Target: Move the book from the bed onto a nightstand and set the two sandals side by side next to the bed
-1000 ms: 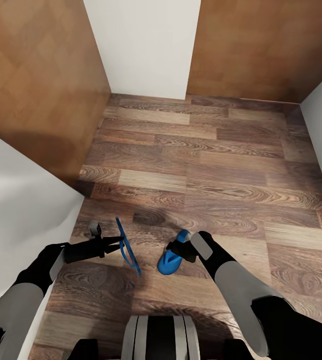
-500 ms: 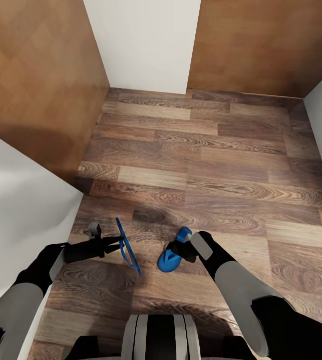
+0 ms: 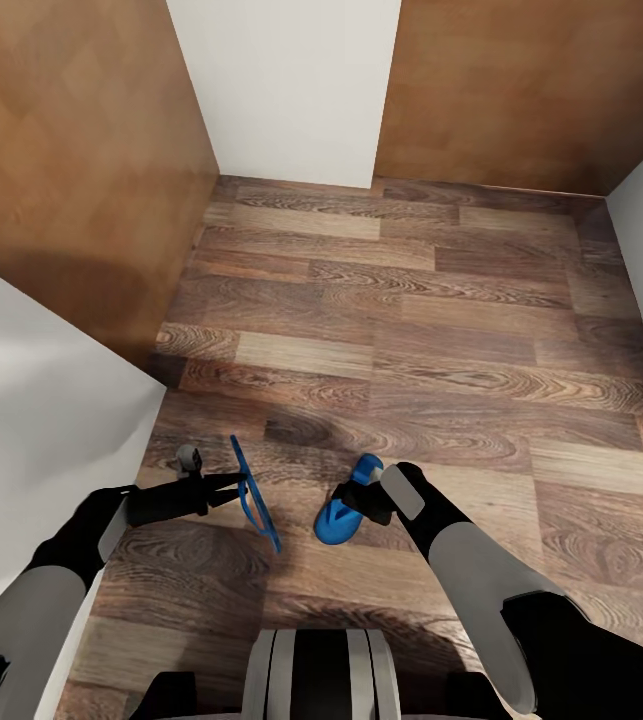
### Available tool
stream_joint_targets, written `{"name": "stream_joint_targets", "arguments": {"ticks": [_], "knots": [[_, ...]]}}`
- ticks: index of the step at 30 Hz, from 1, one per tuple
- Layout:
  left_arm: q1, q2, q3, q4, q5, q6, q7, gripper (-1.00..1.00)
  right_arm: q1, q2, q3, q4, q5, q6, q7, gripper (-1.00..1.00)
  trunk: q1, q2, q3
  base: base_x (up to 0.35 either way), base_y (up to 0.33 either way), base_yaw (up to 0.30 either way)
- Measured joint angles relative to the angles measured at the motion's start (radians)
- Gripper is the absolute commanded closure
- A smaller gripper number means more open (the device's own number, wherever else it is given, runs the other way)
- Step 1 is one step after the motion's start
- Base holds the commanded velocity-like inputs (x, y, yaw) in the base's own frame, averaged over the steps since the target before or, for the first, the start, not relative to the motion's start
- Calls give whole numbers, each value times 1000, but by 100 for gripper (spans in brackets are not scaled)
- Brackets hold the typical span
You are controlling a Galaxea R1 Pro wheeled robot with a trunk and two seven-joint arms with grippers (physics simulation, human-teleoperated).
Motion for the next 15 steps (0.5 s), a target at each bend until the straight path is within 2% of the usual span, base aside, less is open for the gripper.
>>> {"name": "stream_joint_targets", "arguments": {"ticks": [7, 11, 12, 15], "knots": [[0, 10, -1, 0, 1, 0, -1, 100, 0, 0, 0, 0, -1, 0, 0, -100, 0, 0, 0, 0, 0, 0], [0, 11, -1, 0, 1, 0, -1, 100, 0, 0, 0, 0, -1, 0, 0, -100, 2, -1, -15, 0, 0, 0], [0, 11, -1, 0, 1, 0, -1, 100, 0, 0, 0, 0, -13, -2, 1, -100, 2, -1, -19, 0, 0, 0], [0, 12, -1, 0, 1, 0, -1, 100, 0, 0, 0, 0, -11, 0, 0, -100, 2, -1, -19, 0, 0, 0]]}}
